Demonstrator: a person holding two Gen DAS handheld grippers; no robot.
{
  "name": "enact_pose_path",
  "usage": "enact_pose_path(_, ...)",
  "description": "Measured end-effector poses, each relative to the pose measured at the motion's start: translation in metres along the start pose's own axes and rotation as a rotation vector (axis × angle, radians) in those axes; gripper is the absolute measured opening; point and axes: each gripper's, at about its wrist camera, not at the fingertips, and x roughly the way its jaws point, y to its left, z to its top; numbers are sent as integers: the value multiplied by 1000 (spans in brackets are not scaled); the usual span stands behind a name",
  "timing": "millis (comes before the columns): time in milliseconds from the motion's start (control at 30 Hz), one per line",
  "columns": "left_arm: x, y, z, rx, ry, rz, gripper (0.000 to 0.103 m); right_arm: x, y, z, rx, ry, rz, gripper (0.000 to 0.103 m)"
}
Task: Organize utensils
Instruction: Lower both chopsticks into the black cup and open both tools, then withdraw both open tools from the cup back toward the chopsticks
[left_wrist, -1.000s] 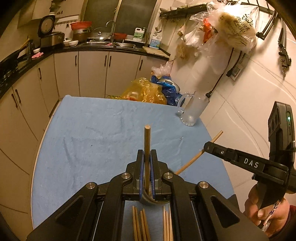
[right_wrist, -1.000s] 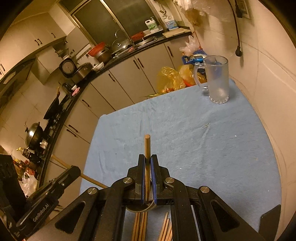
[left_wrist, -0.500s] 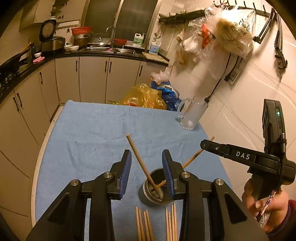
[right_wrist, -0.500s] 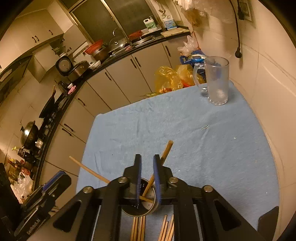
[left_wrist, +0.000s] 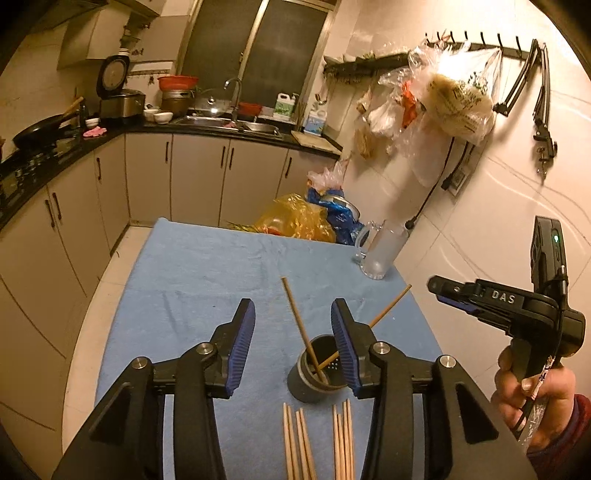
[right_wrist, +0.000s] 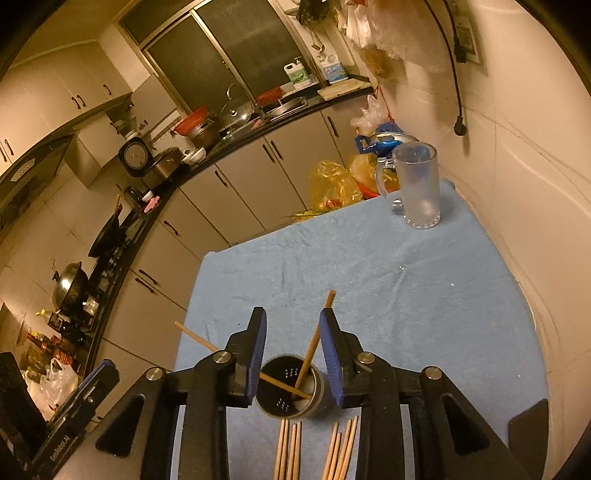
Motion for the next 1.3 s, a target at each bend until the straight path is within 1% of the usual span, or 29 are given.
enact_pose_path(167, -23, 10, -13, 3, -22, 35, 42, -21, 1, -14, -5, -10, -10, 40)
enact_pose_path(300, -34, 13, -27, 4, -17, 49, 44, -39, 3, -31, -38, -18, -30, 42)
enact_pose_path(433, -45, 14, -48, 21, -5, 62, 45, -52, 4, -55, -57, -10, -43, 46)
enact_pose_path(500, -48, 14, -57, 29, 4, 67, 45, -56, 6, -70, -78, 3, -50, 47)
enact_pose_path(633, -53, 17, -76, 23, 24, 70, 46, -52, 12, -96, -133, 55, -62, 47)
enact_pose_path(700, -54, 19, -84, 21, 37, 73, 46, -46, 17, -109, -166, 97, -68, 47)
enact_pose_path(833, -56, 21, -99, 24, 56, 89, 47, -35, 20, -124, -183, 162, -57, 47)
enact_pose_path(933, -57, 21, -110, 25, 74, 94, 47, -31, 25, -133, -208, 176, -63, 47)
enact_pose_path(1100, -58, 21, -124, 42, 105, 104, 47, -18, 27, -146, -241, 227, -72, 47)
enact_pose_path(1300, -60, 17, -137, 66, 136, 108, 48, -9, 28, -158, -237, 269, -80, 47)
